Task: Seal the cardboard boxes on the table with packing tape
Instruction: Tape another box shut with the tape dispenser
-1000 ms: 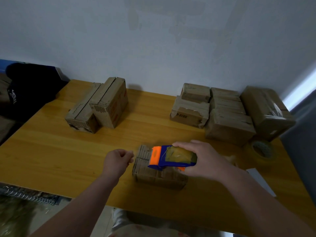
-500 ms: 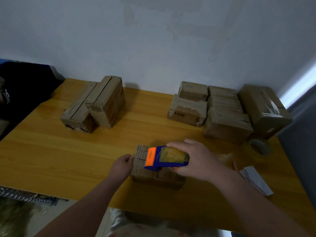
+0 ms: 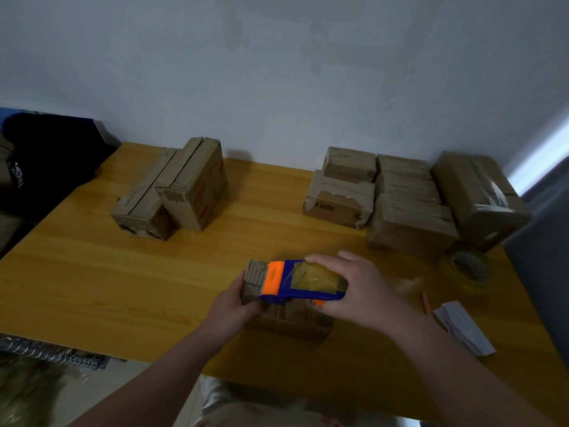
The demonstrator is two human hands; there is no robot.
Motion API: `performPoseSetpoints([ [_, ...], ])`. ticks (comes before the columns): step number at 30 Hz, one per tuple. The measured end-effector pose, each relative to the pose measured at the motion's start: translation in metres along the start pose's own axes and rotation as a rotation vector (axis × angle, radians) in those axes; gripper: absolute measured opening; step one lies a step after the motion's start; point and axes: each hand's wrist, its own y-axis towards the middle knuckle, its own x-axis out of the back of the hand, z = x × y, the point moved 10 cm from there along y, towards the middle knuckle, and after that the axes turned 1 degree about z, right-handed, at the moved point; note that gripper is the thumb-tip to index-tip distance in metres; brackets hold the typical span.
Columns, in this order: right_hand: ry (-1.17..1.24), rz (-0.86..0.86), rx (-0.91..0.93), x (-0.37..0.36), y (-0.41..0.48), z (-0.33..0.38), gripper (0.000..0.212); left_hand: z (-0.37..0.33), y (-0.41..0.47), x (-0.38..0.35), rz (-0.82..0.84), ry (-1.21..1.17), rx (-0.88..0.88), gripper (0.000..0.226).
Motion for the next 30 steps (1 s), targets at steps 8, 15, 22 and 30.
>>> performPoseSetpoints([
  [8, 0.016, -0.029, 0.019, 0.005, -0.003, 0.003, 0.074, -0.009, 0.017, 0.0, 0.048, 0.895, -0.229, 0.129],
  [15, 0.039, 0.006, -0.017, -0.003, 0.001, -0.004, 0.077, -0.01, 0.021, -0.013, 0.077, 1.255, -0.246, 0.122],
  [22, -0.001, 0.089, -0.036, 0.022, -0.012, -0.02, 0.076, -0.012, 0.022, -0.013, 0.103, 1.287, -0.213, 0.133],
  [30, -0.099, 0.112, -0.103, 0.029, -0.034, -0.052, 0.078, -0.018, 0.023, -0.016, 0.114, 1.337, -0.273, 0.135],
])
